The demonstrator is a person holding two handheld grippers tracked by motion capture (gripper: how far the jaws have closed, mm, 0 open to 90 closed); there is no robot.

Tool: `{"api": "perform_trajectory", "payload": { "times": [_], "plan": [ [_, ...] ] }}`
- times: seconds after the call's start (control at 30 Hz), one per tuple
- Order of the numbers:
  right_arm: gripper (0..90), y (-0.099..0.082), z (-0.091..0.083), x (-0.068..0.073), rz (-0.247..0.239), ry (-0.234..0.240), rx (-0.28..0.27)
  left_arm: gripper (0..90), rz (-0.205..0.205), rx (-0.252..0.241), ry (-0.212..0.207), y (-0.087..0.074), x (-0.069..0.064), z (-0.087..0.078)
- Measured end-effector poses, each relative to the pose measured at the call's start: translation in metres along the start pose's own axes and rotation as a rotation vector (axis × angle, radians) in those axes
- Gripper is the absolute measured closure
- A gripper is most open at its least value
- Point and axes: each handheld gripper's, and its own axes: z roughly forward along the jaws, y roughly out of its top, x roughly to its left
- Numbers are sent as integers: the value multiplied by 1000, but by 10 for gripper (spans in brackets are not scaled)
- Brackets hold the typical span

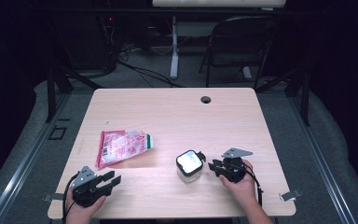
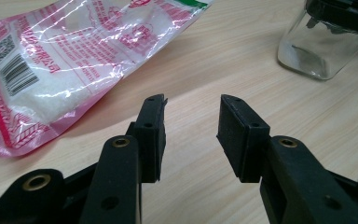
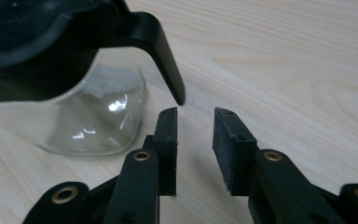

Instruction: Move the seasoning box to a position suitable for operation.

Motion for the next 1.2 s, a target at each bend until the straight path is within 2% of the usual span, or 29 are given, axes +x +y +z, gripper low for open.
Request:
{"api": "perform_trajectory", "payload": {
  "times": [0.07, 0.23, 0.37, 0.5, 0.53, 0.67, 0.8, 0.9, 1.07, 1.13, 1.2],
  "plan": [
    [710, 4, 4, 4, -29, 1, 6, 611, -1, 1, 6, -2, -1, -3],
    [723, 9, 18, 10, -66, 4, 21, 613, 0, -1, 17, -4, -2, -6],
    [755, 10, 24, 11, -66, -8, 20, 615, -3, 0, 19, -6, -2, -6],
    [800, 15, 27, 13, -87, -21, 12, 616, -2, 0, 21, -7, -3, -7],
    [816, 17, 29, 16, -101, -44, 10, 617, -6, -1, 20, -7, -4, -6],
    [831, 19, 30, 20, -126, -71, 20, 619, 3, 8, 17, -7, -5, -5],
    [834, 19, 29, 24, -129, -98, 35, 620, 14, 11, 12, -6, -7, -2],
    [832, 18, 28, 25, -126, -97, 37, 620, 18, 12, 9, -6, -9, 0],
    [823, 16, 23, 30, -100, -107, 51, 619, 35, 26, -7, -3, -13, 9],
    [818, 14, 22, 32, -89, -102, 44, 620, 49, 34, -19, -2, -17, 14],
    [813, 12, 19, 35, -100, -104, 57, 619, 69, 42, -32, -1, -21, 19]
  ]
}}
